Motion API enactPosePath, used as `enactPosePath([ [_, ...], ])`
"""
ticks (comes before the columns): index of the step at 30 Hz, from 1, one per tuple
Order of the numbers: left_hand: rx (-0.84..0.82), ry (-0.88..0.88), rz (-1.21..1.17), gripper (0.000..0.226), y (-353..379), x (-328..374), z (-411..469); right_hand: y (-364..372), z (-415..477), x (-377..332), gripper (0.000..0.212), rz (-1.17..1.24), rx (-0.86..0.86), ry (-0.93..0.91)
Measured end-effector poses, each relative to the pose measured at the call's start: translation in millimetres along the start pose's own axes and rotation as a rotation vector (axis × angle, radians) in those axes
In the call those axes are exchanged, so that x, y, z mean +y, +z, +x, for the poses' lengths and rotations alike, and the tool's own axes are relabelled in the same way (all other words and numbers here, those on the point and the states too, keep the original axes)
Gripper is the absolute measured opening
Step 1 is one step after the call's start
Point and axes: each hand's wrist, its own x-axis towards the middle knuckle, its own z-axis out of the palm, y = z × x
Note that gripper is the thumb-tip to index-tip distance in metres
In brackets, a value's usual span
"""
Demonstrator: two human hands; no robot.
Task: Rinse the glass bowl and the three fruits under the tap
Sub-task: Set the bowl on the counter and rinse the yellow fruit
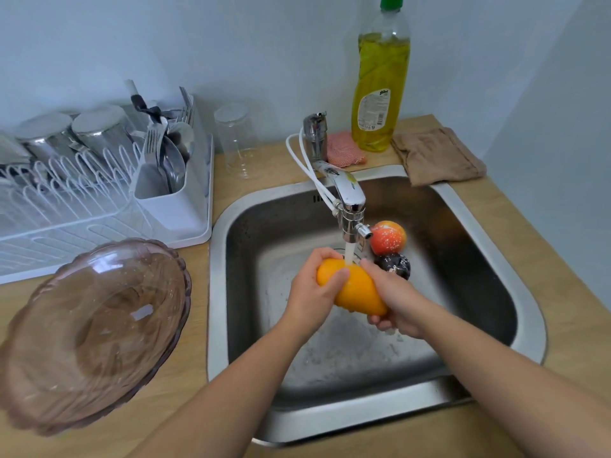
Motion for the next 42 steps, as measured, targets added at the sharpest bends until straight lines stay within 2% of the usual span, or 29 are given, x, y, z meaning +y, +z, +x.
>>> enactPosePath([
  [1, 0.003, 0.005, 0.006, 0.015, 1, -3, -1, -1, -1, -3, 0.036, -0.053, 0.015, -0.024],
  [2, 0.022, -0.030, 0.006, 0.014, 3, -5, -1, -1, 1, -2, 0.034, -0.187, 0.083, -0.165],
  [4, 0.052, -0.162, -0.038, 0.012, 7, -1, 0, -4, 2, 7, 0.035, -0.623, 0.300, -0.647],
  [5, 0.054, -0.197, -0.065, 0.011, 8, 1, 1, -4, 0, 10, 0.040, -0.720, 0.348, -0.797],
  [6, 0.049, -0.185, -0.071, 0.009, 8, 1, 1, -2, 1, 12, 0.041, -0.708, 0.354, -0.823],
  [7, 0.037, -0.142, -0.059, 0.006, 8, 0, -1, -3, 1, 11, 0.038, -0.614, 0.316, -0.740],
  [8, 0.024, -0.083, -0.035, 0.005, 6, -1, -4, -1, 0, 8, 0.033, -0.467, 0.237, -0.558],
  [10, 0.009, 0.026, 0.030, 0.008, 3, -7, -9, -1, 2, 2, 0.036, -0.153, 0.077, -0.158],
  [11, 0.003, 0.055, 0.042, 0.010, 2, -9, -11, -2, 2, -1, 0.039, -0.112, 0.056, -0.062],
  [12, 0.008, 0.052, 0.033, 0.012, 3, -9, -11, -2, 3, -1, 0.038, -0.133, 0.071, -0.096],
  [15, 0.056, -0.148, -0.110, 0.008, 4, 3, -4, 0, -5, 13, 0.032, -0.463, 0.195, -0.635],
  [16, 0.062, -0.211, -0.141, 0.011, 4, 8, 0, 1, -6, 19, 0.037, -0.563, 0.210, -0.756],
  [17, 0.059, -0.223, -0.135, 0.012, 3, 10, 1, 2, -7, 21, 0.037, -0.584, 0.208, -0.801],
  [19, 0.056, -0.150, -0.104, 0.011, 3, 12, -2, 4, -7, 12, 0.024, -0.452, 0.175, -0.634],
  [21, 0.066, -0.076, -0.084, 0.010, 5, 9, -9, 3, -3, 1, 0.030, -0.309, 0.122, -0.411],
  [22, 0.065, -0.064, -0.083, 0.011, 5, 7, -10, 3, -3, -2, 0.033, -0.288, 0.112, -0.378],
  [23, 0.066, -0.071, -0.093, 0.011, 5, 6, -9, 3, -3, 0, 0.034, -0.307, 0.114, -0.428],
  [25, 0.065, -0.141, -0.151, 0.012, 3, 7, -2, 3, -4, 10, 0.039, -0.451, 0.142, -0.641],
  [27, 0.049, -0.212, -0.170, 0.016, -2, 7, 2, 3, -4, 19, 0.055, -0.638, 0.120, -0.771],
  [30, 0.031, -0.190, -0.160, 0.019, 1, 7, -1, 1, -3, 20, 0.064, -0.668, 0.178, -0.819],
  [34, 0.012, -0.162, -0.174, 0.022, 5, 5, -2, 5, -3, 24, 0.055, -0.559, 0.332, -0.862],
  [39, -0.077, -0.337, -0.219, 0.030, -1, 7, 2, 1, -6, 26, 0.051, -0.735, 0.224, -0.946],
  [42, -0.149, -0.256, -0.248, 0.020, 0, 6, -2, -2, -7, 18, 0.035, -0.476, 0.269, -0.870],
])
